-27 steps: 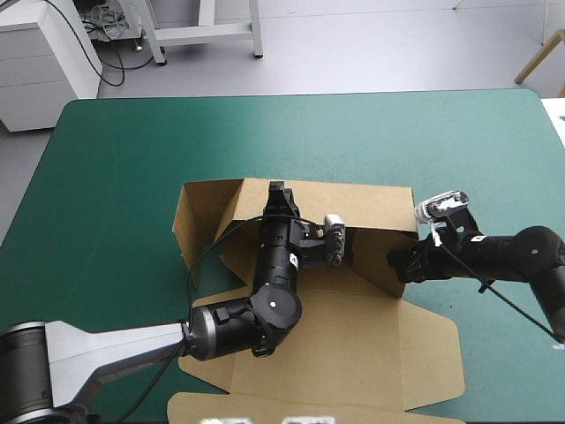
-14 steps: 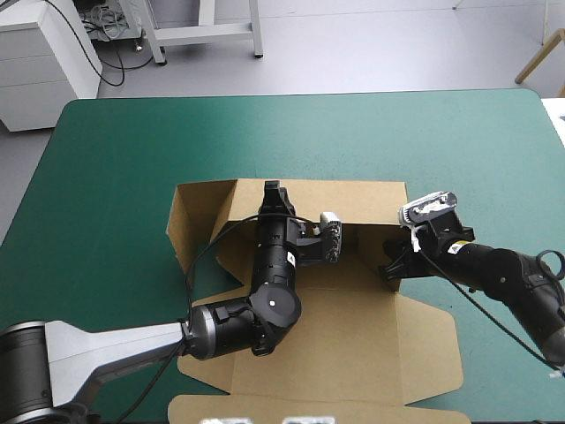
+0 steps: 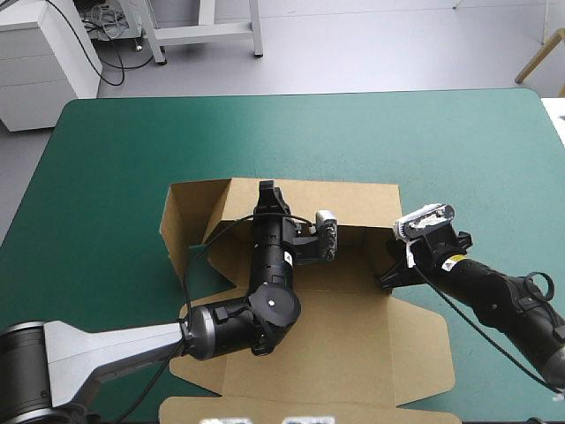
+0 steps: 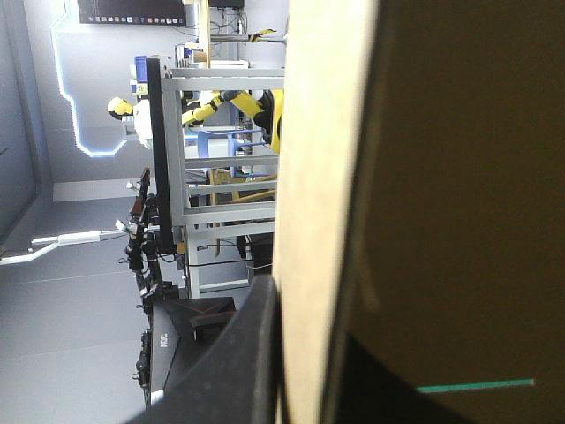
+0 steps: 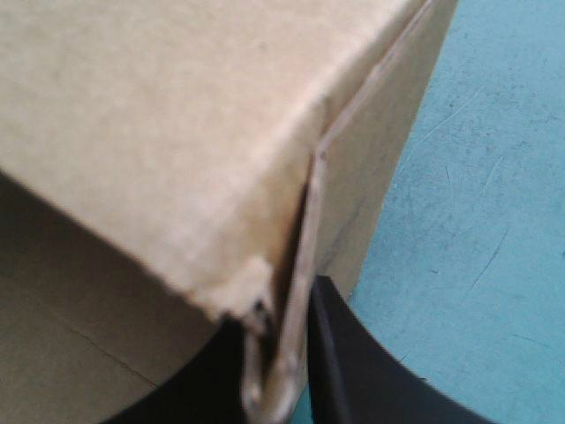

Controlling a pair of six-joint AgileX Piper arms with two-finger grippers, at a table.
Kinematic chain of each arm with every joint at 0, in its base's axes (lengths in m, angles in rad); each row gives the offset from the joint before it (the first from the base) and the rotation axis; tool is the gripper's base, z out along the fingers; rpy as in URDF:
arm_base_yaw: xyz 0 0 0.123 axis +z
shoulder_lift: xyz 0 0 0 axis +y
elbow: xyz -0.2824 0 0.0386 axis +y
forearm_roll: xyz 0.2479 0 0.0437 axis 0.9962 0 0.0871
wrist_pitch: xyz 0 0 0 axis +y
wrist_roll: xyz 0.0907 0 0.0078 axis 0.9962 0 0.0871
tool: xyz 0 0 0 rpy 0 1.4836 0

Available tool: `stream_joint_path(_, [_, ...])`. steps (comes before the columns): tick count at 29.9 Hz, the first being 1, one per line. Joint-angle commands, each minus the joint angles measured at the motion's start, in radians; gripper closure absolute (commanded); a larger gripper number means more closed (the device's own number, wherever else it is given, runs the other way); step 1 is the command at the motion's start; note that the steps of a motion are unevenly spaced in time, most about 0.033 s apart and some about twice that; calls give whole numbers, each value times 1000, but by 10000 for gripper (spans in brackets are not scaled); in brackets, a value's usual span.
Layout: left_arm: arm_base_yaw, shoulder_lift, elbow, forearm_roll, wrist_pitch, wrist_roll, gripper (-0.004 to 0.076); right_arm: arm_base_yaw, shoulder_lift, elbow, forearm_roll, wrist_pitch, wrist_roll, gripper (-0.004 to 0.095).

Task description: Fold the box

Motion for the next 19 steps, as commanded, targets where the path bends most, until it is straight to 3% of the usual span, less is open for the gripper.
stream_joint_path(1, [-6,-39,-21,58,-31,-19,734,14,-13,-21,11,-89,-41,908])
stream_joint_path(11, [-6,-39,-21,69,-31,-19,734,14,25,-28,-42,-58,-89,907])
stream_joint_path(19, [-6,-39,-21,73,-31,-19,734,14,120,-139,-268,-36,168,907])
